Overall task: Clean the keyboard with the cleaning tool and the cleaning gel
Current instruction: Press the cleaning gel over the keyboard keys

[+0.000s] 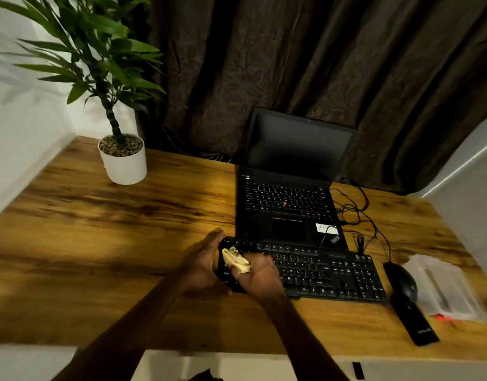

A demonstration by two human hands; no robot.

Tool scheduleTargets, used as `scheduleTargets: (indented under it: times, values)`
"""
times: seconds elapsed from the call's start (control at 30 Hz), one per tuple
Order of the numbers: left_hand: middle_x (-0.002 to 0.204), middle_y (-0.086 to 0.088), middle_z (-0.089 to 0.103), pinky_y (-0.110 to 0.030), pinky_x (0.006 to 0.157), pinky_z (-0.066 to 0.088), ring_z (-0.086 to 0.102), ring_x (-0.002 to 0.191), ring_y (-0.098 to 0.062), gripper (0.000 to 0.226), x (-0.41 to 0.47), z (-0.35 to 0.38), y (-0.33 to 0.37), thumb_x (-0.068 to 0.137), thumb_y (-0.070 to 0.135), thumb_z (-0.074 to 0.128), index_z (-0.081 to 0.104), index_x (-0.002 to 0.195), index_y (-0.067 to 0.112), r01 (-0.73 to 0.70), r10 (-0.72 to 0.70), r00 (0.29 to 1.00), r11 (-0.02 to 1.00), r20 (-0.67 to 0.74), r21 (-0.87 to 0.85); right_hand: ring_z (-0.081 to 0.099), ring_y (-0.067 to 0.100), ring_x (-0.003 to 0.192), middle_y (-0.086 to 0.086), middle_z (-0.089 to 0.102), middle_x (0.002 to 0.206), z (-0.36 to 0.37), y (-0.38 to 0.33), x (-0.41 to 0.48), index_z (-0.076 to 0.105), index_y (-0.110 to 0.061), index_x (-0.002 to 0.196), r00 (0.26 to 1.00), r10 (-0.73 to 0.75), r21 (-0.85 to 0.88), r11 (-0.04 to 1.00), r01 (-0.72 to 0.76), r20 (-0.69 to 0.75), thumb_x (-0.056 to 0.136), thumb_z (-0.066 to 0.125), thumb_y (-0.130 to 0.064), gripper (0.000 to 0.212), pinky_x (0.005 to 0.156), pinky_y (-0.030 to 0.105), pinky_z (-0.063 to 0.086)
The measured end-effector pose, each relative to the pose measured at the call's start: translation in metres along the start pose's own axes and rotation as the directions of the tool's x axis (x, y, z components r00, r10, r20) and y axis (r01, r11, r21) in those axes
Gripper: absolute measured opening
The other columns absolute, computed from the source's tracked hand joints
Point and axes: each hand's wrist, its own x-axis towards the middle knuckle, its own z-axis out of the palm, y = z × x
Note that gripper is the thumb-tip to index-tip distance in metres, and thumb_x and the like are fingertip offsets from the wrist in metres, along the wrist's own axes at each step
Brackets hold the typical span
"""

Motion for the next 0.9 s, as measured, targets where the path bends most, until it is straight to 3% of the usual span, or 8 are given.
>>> scheduleTargets:
  times: [0.13,0.27,0.43,0.6,0.9]
  values:
    - [0.162,0.012,0.019,-0.031,0.113,0.037,0.030,0.144,-0.011,0.155,0.000,0.002,-0.004,0.032,0.039,0.100,-0.001,0.148,0.054,-0.006,0.006,1.000,0.997,0.002,-0.082,0.068,0.021,0.092,0.002,0.073,0.100,0.006,-0.011,-0.003,0.068,-0.023,0.109,0.996,-0.072,0.035,0.997,0.070,0.043,0.081,0.063,-0.048,0.038,0.079,0.037,0.057]
    - [0.163,0.012,0.006,-0.033,0.117,0.028,0.014,0.149,-0.015,0.152,-0.002,-0.001,0.005,0.041,0.035,0.099,-0.001,0.156,0.036,-0.025,0.025,1.000,1.000,-0.010,-0.019,0.065,0.016,0.097,-0.001,0.069,0.110,-0.004,0.008,-0.005,0.065,-0.024,0.120,1.000,-0.001,-0.034,0.999,0.002,0.028,0.086,0.066,-0.042,0.038,0.083,0.030,0.055]
    - [0.164,0.010,0.004,-0.031,0.120,0.020,0.007,0.150,-0.014,0.155,0.000,0.000,0.001,0.038,0.040,0.099,-0.003,0.156,0.034,-0.023,0.023,1.000,1.000,0.004,-0.001,0.061,0.015,0.096,-0.002,0.068,0.105,-0.012,0.038,-0.009,0.065,-0.026,0.115,0.995,0.078,-0.107,0.991,-0.085,-0.070,0.086,0.062,-0.054,0.041,0.080,0.029,0.051]
    - [0.164,0.013,0.001,-0.041,0.120,0.025,0.006,0.151,-0.016,0.163,0.002,-0.001,-0.001,0.025,0.058,0.094,-0.007,0.152,0.044,-0.009,0.008,1.000,1.000,0.020,0.027,0.052,0.018,0.111,0.002,0.060,0.121,-0.008,0.033,-0.019,0.059,-0.023,0.127,0.999,0.022,-0.056,0.998,-0.024,-0.027,0.089,0.061,-0.051,0.048,0.092,0.029,0.047]
    - [0.164,0.011,0.002,-0.035,0.122,0.018,0.007,0.150,-0.013,0.160,0.002,-0.001,-0.002,0.030,0.056,0.093,-0.005,0.156,0.035,-0.019,0.018,0.999,0.999,0.029,0.030,0.051,0.017,0.110,0.002,0.061,0.114,-0.024,0.061,-0.020,0.061,-0.026,0.124,0.991,0.069,-0.055,0.996,-0.075,-0.114,0.085,0.063,-0.057,0.050,0.089,0.031,0.048]
